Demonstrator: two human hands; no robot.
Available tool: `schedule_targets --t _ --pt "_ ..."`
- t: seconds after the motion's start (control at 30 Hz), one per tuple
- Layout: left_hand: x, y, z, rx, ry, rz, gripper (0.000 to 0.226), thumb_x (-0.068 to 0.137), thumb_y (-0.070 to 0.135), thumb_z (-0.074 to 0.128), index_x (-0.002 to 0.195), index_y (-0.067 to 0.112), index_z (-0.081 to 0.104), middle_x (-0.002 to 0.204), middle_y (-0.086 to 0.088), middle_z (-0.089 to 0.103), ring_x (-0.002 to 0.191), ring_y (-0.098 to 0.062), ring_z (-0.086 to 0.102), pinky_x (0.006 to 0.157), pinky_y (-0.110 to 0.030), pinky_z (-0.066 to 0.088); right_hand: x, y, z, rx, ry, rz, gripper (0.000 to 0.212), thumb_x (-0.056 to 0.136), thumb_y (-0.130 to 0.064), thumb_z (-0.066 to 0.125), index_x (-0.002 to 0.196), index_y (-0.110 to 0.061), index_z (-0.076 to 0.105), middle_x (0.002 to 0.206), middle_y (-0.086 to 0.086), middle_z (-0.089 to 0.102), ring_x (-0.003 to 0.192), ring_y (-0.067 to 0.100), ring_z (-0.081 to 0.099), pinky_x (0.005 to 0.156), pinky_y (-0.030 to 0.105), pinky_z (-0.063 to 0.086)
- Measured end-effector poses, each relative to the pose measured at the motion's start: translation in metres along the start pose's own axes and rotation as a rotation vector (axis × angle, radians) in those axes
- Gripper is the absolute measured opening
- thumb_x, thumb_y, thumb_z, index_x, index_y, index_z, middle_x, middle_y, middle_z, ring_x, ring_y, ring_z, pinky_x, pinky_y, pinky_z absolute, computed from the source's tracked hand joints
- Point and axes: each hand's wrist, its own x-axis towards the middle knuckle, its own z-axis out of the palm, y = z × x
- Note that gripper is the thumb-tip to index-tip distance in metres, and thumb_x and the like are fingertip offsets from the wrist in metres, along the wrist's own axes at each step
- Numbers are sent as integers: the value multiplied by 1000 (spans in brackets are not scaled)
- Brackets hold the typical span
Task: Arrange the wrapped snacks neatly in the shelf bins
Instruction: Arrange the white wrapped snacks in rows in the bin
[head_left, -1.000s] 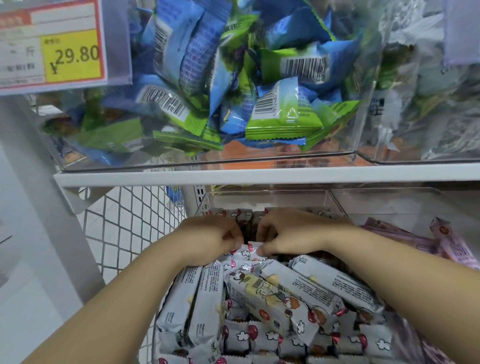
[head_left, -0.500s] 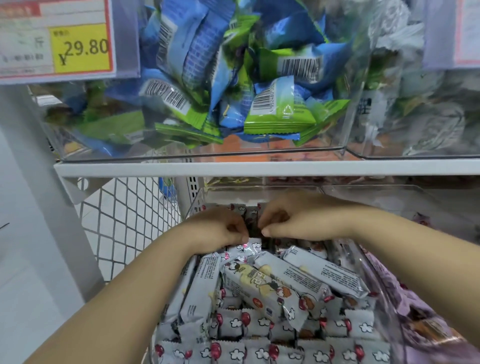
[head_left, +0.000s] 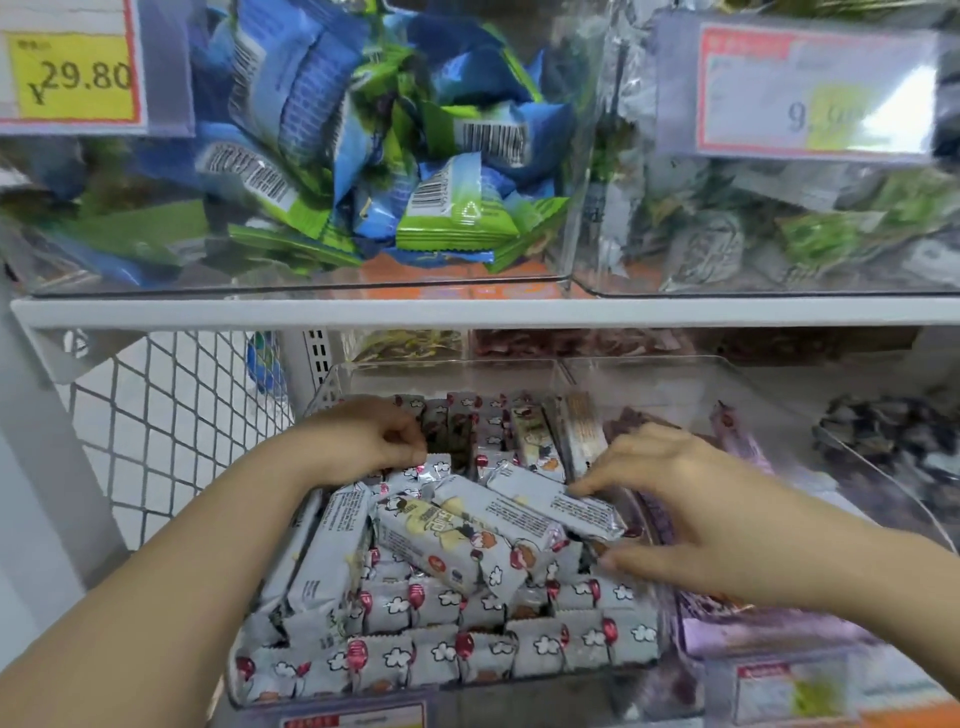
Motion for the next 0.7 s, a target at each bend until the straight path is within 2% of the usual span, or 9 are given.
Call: schedule_targets --t 0.13,0.2,0.27,0.37,0.43,0.5,0.57,0.63,0.7 --pt "0 2 0 -27 1 3 6 88 39 59 88 33 60 87 20 57 84 -1 54 70 -19 40 6 -4 11 -149 95 18 55 68 -63 48 113 -33 60 94 -17 63 84 6 39 77 24 31" --pt "-1 2 0 -29 -1 -2 6 88 39 59 89 33 60 87 20 57 84 -1 54 71 -20 40 7 -9 10 -148 137 35 46 66 -56 50 104 -34 64 82 -20 62 78 6 45 74 26 37" --pt "-1 2 0 -22 -2 2 6 88 39 59 87 33 60 86 19 58 83 -2 55 71 -22 40 7 -13 1 -34 241 75 35 65 -49 54 94 -34 66 77 -22 60 73 1 52 69 26 46" --pt "-2 2 -1 -14 0 3 7 89 38 58 83 35 59 85 18 59 82 -3 55 69 -22 39 22 -16 -15 216 399 148 22 72 -35 66 93 -36 64 85 -24 62 82 -4 58 72 9 45" --pt "-3 2 -1 -13 6 2 6 89 38 58 84 35 60 85 19 58 81 -3 55 68 -21 39 41 -17 -16 231 435 152 27 77 -31 68 103 -33 63 94 -22 61 88 -7 55 77 4 41" --pt "-4 3 -1 0 17 7 6 90 37 58 87 33 61 83 20 58 80 -3 55 66 -20 39 62 -20 -10 217 416 156 39 80 -33 67 117 -25 59 104 -17 57 98 -3 52 81 11 39" --pt "-5 4 -1 24 25 13 6 90 36 57 88 32 60 82 20 57 78 -4 55 65 -20 39 80 -19 -5 220 382 180 47 82 -35 66 125 -21 54 111 -12 56 100 4 52 76 11 33" --pt "-5 5 -1 50 26 22 5 91 34 55 88 32 58 80 20 55 76 -4 54 63 -20 39 94 -16 -3 213 350 226 49 83 -36 65 129 -21 52 123 -5 58 99 8 54 78 13 33" --pt "-5 4 -1 54 20 22 5 92 32 54 88 31 57 80 19 55 75 -2 53 62 -19 39 104 -10 -2 254 301 263 49 84 -35 66 129 -23 52 127 -5 57 95 5 49 79 16 33"
